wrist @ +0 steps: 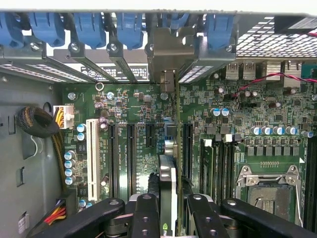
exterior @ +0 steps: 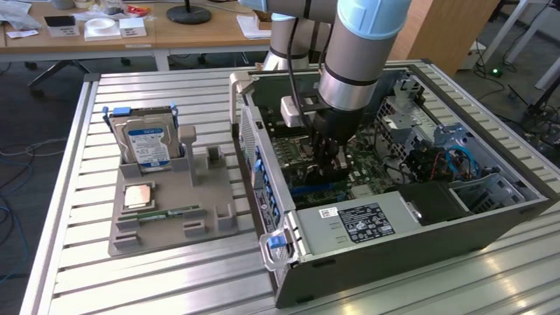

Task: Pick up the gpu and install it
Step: 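Insert the gpu into the slot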

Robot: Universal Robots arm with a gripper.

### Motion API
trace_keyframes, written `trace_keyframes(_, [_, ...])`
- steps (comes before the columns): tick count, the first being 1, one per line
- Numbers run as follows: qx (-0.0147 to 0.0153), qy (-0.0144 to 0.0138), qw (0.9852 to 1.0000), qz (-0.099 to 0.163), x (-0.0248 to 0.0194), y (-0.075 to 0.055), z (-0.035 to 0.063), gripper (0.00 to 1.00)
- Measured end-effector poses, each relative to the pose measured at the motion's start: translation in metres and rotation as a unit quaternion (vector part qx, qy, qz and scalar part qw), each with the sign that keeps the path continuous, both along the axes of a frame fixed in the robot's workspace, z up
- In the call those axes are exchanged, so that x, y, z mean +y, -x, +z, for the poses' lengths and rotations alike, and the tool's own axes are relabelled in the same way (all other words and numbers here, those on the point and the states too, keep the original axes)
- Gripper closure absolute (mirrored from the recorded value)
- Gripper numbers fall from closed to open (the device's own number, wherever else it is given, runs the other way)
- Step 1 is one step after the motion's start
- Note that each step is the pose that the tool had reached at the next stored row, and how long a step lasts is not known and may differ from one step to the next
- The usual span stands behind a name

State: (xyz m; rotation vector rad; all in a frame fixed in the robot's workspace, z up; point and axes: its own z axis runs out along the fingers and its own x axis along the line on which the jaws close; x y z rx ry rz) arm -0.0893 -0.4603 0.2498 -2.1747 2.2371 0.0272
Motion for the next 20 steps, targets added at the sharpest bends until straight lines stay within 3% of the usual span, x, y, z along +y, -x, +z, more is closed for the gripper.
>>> trace_keyframes(20, [-0.0003, -0.0001, 1.0000, -0.010, -0.0001, 0.0002, -0.0001, 0.73])
